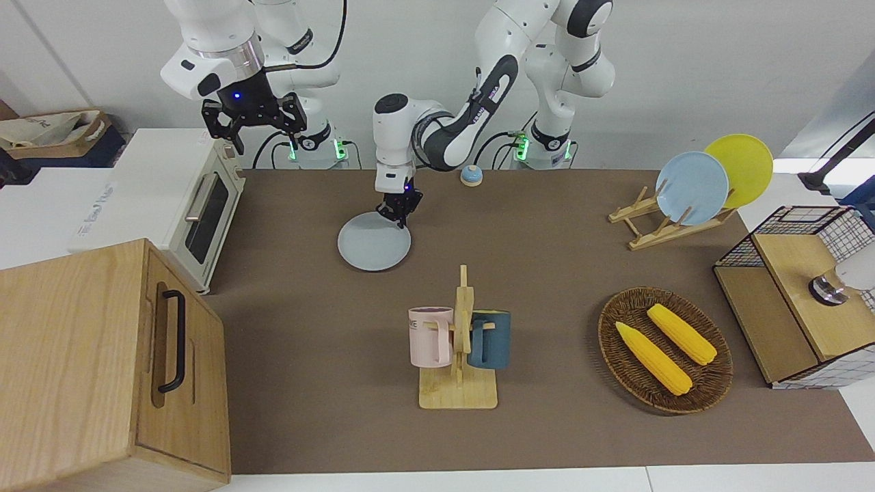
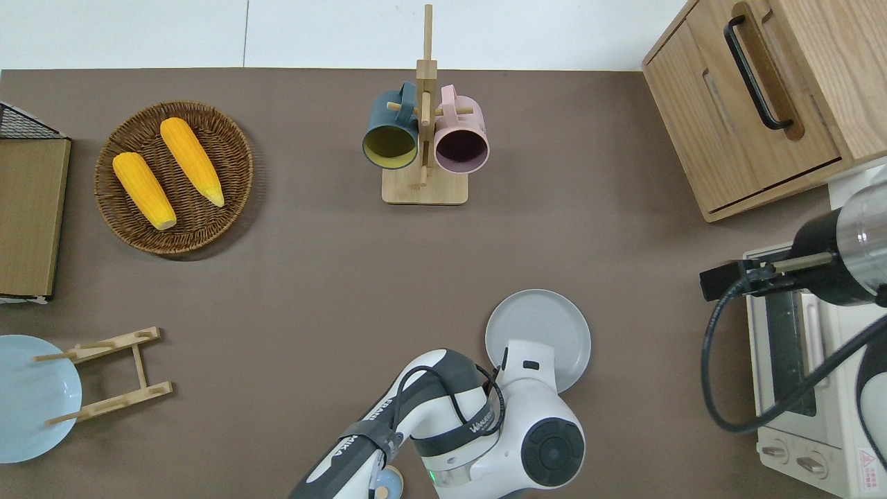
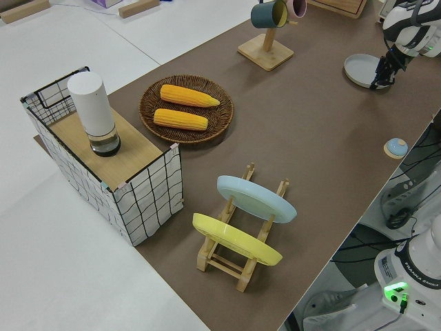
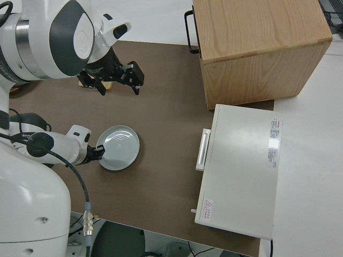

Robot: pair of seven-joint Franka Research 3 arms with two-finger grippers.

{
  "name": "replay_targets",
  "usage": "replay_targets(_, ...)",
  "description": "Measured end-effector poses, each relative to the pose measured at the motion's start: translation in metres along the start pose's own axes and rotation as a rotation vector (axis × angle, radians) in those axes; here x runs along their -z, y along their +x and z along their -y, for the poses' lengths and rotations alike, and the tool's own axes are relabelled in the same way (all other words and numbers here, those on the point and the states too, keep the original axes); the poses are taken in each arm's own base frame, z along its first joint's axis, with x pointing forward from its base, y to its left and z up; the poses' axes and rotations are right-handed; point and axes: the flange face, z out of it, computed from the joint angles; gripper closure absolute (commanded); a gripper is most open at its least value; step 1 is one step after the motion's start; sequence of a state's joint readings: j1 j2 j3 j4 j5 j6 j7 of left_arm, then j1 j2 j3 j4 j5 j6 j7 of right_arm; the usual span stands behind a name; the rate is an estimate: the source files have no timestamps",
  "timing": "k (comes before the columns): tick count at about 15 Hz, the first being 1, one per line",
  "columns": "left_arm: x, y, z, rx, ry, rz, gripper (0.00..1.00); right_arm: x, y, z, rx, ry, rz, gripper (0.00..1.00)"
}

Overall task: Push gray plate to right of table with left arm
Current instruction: 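Hold the left gripper against the gray plate, nudging it slightly farther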

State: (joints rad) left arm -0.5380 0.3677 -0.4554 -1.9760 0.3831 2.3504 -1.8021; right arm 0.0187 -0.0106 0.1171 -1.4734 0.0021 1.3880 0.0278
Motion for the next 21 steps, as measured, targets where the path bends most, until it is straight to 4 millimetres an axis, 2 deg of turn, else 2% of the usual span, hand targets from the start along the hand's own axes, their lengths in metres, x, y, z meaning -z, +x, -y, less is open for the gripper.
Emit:
replay_targets(3,0.000,-0.010,-0.009,0.003,0.001,-0.001,1.00,0.000,0.000,0.000,0.000,0.000,0.000,0.017)
replay_targets(4,0.000,-0.012,-0.010,0.004,0.004,-0.008,0.97,0.000,0.000,0.000,0.000,0.000,0.000,0.017)
replay_targets(5,0.000,-0.014,-0.011,0.003,0.004,-0.014,0.74,0.000,0.000,0.000,0.000,0.000,0.000,0.017)
replay_targets(7,0.000,-0.016,-0.011,-0.006,0.002,-0.025,0.37,0.000,0.000,0.000,0.000,0.000,0.000,0.017)
replay_targets(8,-0.001,-0.017,-0.011,-0.010,0.004,-0.026,0.27,0.000,0.000,0.000,0.000,0.000,0.000,0.017)
replay_targets(9,-0.006,-0.020,-0.010,-0.015,0.009,-0.023,0.08,0.000,0.000,0.000,0.000,0.000,0.000,0.017)
replay_targets(10,-0.008,-0.021,-0.011,-0.019,0.011,-0.024,0.02,0.000,0.000,0.000,0.000,0.000,0.000,0.017)
replay_targets(18,-0.020,-0.019,-0.010,-0.044,0.047,-0.025,0.01,0.000,0.000,0.000,0.000,0.000,0.000,0.017)
replay_targets(20,-0.018,-0.008,-0.009,-0.067,0.073,-0.038,0.01,0.000,0.000,0.000,0.000,0.000,0.000,0.017)
replay_targets(21,-0.013,0.004,-0.008,-0.076,0.088,-0.045,0.01,0.000,0.000,0.000,0.000,0.000,0.000,0.017)
